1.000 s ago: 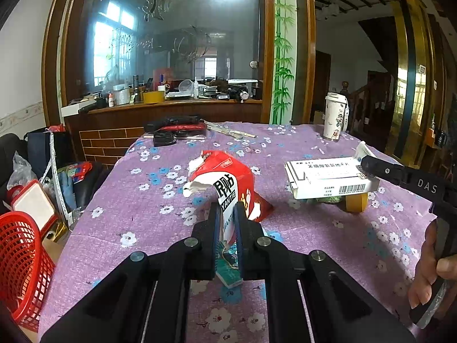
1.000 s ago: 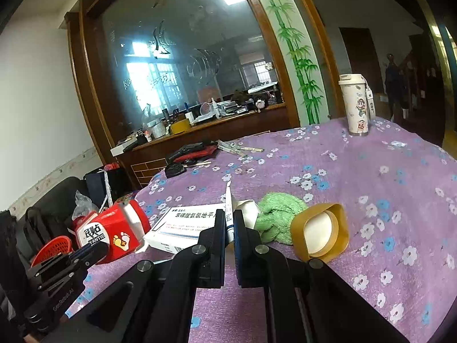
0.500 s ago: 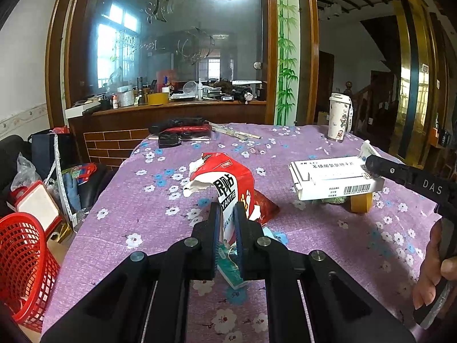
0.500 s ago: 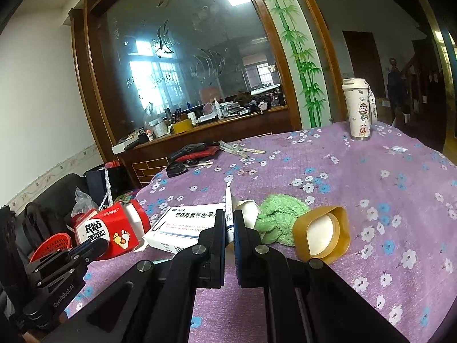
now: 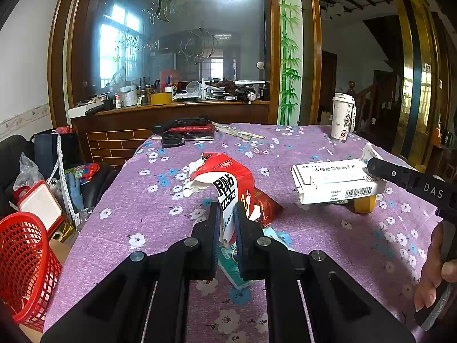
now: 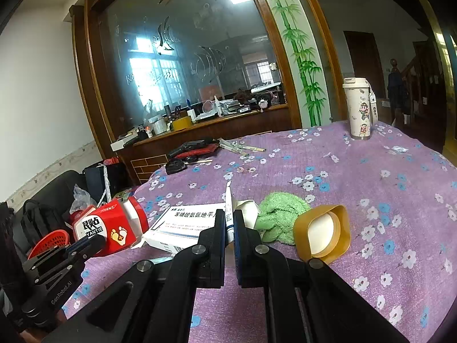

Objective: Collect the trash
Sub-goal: 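Hold the milk carton and the white box above the table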

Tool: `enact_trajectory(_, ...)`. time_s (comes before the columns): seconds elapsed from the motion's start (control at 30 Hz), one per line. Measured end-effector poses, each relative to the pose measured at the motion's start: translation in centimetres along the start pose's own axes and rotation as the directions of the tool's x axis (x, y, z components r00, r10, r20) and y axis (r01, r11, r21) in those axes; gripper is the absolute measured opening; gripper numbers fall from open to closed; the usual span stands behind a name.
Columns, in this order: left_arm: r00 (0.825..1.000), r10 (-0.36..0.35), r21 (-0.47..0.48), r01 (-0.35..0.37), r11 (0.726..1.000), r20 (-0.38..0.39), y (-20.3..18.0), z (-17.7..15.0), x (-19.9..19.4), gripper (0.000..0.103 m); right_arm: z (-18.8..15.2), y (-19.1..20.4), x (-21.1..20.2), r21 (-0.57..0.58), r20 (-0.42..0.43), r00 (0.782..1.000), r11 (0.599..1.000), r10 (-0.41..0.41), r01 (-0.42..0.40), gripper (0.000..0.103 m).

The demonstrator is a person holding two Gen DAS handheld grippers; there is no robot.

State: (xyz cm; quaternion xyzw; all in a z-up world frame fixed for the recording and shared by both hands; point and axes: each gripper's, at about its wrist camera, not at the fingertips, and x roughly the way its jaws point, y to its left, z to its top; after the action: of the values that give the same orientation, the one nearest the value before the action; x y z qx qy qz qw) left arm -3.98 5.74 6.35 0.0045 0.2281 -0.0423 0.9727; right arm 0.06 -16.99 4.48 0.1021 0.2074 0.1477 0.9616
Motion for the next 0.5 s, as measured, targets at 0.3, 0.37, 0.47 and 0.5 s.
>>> enact_trajectory(0.3,1.0,0.001,-0.001,-0.001,1.0,0.001,-0.03,0.04,0.01,0.009,-0.09,0.0,0.05,-0.005,-0.004,1.0,1.0,0.002,-0.002,0.006)
enact_trajectory(0.37,1.0,0.002,-0.001,-0.002,1.0,-0.002,-0.03,0.01,0.01,0.009,-0.06,-0.01,0.08,-0.005,-0.004,1.0,1.0,0.001,-0.001,0.006)
enact_trajectory(0.47,1.0,0.006,-0.002,-0.006,1.0,0.0,0.09,-0.06,-0.07,0.009,-0.06,0.0,0.09,-0.004,-0.005,1.0,1.0,0.001,-0.001,0.006)
enact_trajectory(0.5,1.0,0.006,-0.002,-0.006,1.0,-0.001,0.09,-0.08,-0.05,0.009,-0.08,-0.04,0.13,-0.004,-0.005,1.0,1.0,0.0,0.0,0.006)
